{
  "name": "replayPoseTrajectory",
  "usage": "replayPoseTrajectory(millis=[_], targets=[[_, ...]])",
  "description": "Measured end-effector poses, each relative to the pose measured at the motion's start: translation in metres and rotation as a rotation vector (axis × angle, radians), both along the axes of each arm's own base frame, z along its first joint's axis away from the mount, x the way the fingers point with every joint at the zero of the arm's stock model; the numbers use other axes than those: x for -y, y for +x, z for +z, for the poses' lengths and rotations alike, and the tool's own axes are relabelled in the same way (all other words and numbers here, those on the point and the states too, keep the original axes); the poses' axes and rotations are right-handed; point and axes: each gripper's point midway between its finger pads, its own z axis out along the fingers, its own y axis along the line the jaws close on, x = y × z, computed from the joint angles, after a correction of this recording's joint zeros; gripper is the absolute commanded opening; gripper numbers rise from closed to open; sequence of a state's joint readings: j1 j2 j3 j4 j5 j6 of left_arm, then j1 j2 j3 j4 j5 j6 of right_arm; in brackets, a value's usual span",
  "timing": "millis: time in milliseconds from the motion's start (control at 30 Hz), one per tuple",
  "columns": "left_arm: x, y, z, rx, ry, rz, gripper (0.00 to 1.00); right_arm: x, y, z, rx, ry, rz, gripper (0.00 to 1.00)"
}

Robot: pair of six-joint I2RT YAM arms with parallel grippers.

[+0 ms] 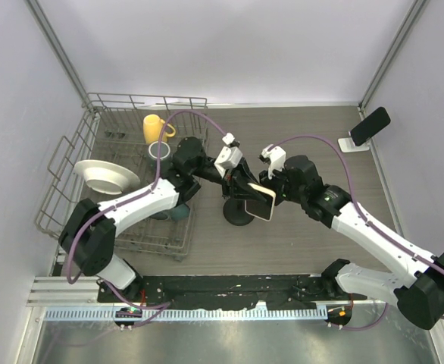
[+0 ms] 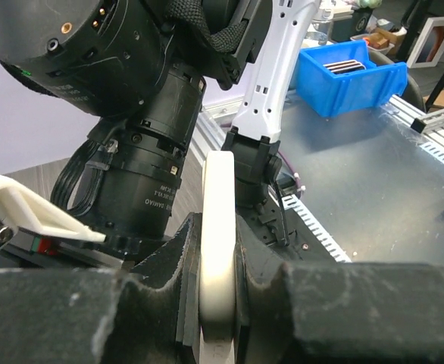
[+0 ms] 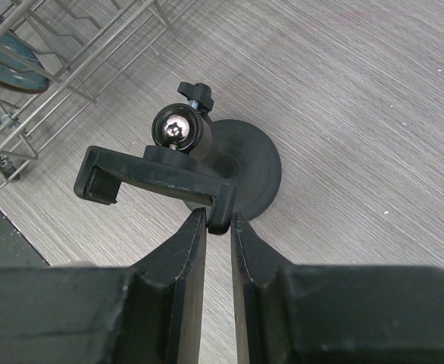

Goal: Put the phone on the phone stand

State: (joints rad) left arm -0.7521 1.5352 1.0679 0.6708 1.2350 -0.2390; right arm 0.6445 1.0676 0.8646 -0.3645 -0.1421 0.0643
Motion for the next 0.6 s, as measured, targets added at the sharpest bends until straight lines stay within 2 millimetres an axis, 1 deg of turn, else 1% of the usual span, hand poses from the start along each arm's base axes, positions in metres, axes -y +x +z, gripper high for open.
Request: replayPoseTrajectory(millis=[200, 267, 333, 433, 600], targets=[[-0.004, 0.017, 0.002, -0.001, -0.051, -0.028, 0.0, 0.0, -0.001, -0.001, -0.011, 0.009, 0.013, 0.01], [-0.004, 0.023, -0.004, -0.045, -0.034, -0.048, 0.0, 0.0, 0.0, -0.001, -0.015, 0.01, 0.017, 0.01], [-0.003, 0.03, -0.015, -0.114, 0.009, -0.07, 0.0, 0.0, 0.0, -0.001, -0.016, 0.012, 0.017, 0.01], [-0.004, 0.036, -0.028, -0.171, 0.051, -0.087, 0.0, 0.0, 0.001, -0.003, -0.023, 0.015, 0.018, 0.01], [-0.009, 0.039, -0.028, -0.17, 0.052, -0.086, 0.0, -0.001, 0.002, -0.003, -0.026, 0.023, 0.026, 0.01]])
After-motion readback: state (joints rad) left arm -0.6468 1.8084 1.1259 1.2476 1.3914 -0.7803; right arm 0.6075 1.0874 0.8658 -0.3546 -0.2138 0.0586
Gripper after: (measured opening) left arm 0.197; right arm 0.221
